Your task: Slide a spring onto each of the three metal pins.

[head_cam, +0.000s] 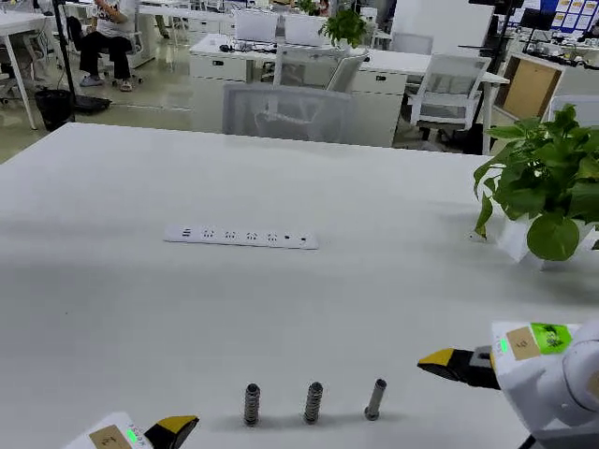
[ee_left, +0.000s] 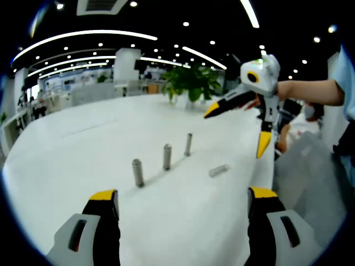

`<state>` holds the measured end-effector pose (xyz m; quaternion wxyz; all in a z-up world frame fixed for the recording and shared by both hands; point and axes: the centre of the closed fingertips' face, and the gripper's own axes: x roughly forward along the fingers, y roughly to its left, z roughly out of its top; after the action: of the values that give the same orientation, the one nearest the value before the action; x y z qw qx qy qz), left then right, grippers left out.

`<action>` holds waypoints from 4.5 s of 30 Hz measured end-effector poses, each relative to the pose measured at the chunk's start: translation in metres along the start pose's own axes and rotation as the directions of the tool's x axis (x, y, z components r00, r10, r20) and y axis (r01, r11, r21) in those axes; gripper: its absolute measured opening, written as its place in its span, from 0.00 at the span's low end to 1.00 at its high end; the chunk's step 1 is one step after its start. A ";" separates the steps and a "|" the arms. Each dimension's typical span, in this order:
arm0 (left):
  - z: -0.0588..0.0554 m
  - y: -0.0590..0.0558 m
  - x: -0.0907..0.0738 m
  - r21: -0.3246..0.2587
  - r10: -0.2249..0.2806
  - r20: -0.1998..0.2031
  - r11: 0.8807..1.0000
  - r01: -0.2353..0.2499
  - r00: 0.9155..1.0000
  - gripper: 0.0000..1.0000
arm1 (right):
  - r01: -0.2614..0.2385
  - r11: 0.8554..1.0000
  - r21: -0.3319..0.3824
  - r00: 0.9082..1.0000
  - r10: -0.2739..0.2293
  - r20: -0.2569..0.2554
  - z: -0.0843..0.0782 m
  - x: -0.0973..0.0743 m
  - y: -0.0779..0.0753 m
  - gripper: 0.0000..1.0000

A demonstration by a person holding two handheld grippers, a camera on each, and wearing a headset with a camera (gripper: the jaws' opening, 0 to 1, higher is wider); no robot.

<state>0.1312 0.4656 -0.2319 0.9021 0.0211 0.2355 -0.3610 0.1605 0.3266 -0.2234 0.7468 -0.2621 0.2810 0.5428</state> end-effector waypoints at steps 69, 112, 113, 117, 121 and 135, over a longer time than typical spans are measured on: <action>-0.025 -0.080 0.125 0.393 -0.329 -0.453 0.761 0.517 0.829 0.17 | 0.167 0.921 0.353 0.978 -0.199 0.055 -0.075 -0.057 0.048 0.95; -0.031 -0.078 0.107 0.249 -0.329 -0.362 0.867 0.431 0.872 0.10 | 0.149 0.917 0.369 0.979 -0.189 0.076 -0.070 -0.050 0.056 0.93; -0.031 -0.078 0.106 0.243 -0.326 -0.351 0.874 0.421 0.878 0.10 | 0.147 0.918 0.368 0.979 -0.187 0.076 -0.069 -0.049 0.056 0.93; -0.033 -0.078 0.102 0.215 -0.319 -0.322 0.892 0.397 0.891 0.10 | 0.136 0.923 0.361 0.980 -0.178 0.086 -0.063 -0.046 0.057 0.93; -0.025 -0.082 0.094 0.205 -0.326 -0.282 0.898 0.388 0.902 0.10 | 0.129 0.925 0.357 0.980 -0.174 0.096 -0.057 -0.045 0.054 0.92; 0.001 -0.096 0.049 0.302 -0.331 -0.150 0.882 0.362 0.932 0.10 | 0.054 0.939 0.339 0.981 -0.112 0.156 -0.024 -0.034 0.049 0.79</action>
<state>0.0996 0.3630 -0.2398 0.7949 0.1436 0.2151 -0.5488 0.1020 0.3006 -0.2212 0.8242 -0.0958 0.2915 0.4759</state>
